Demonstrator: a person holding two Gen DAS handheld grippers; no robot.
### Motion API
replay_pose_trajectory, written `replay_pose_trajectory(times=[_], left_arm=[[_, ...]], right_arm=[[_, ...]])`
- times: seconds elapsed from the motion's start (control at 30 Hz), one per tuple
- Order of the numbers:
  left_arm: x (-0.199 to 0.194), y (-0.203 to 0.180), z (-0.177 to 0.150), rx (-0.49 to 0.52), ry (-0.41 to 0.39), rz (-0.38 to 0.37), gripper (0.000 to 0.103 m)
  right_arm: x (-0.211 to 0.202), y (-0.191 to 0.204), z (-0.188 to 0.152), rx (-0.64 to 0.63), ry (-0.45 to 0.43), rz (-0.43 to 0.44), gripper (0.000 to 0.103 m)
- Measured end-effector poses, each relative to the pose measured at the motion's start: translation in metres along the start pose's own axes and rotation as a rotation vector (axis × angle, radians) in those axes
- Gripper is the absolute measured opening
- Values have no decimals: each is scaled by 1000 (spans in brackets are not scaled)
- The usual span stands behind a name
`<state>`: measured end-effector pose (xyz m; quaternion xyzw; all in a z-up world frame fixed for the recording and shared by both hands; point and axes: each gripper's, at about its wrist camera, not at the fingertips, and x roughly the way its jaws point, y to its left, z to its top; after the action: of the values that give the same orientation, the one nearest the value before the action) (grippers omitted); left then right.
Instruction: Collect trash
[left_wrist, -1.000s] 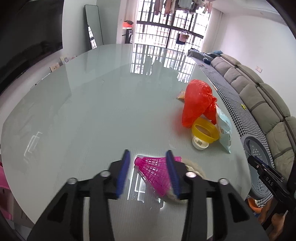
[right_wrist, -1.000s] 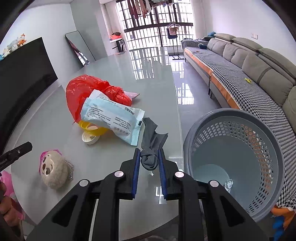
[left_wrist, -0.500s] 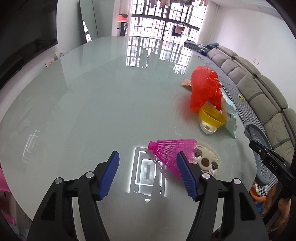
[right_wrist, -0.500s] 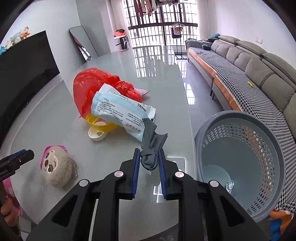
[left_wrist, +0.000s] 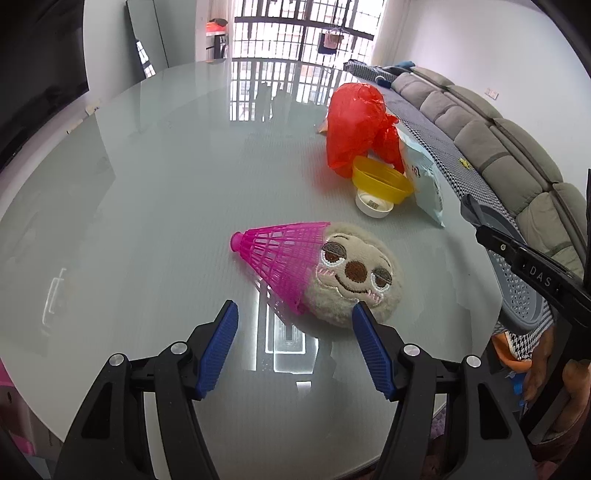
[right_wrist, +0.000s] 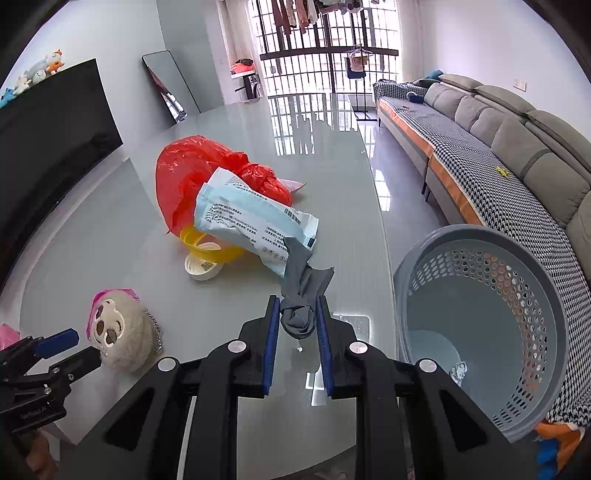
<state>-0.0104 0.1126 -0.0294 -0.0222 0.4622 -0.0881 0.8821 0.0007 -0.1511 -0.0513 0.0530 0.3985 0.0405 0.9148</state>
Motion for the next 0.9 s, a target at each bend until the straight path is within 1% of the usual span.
replay_pose_trajectory(times=[0.17,0.27,0.67,0.9], left_arm=[[-2,5,-1,-17,-8,47,63],[4,7,0,-25,1,55,63],[18,-29,6,2,-8,10,63],[24,-41,6,14,2,14,63]], right_arm=[[-4,-5,-1,11,-8,5,19],[-6,-7,-2,14,-10,9,19],[-7,-11,-2,29,-14,5,19],[-7,-13,-4,31,-14,13,19]])
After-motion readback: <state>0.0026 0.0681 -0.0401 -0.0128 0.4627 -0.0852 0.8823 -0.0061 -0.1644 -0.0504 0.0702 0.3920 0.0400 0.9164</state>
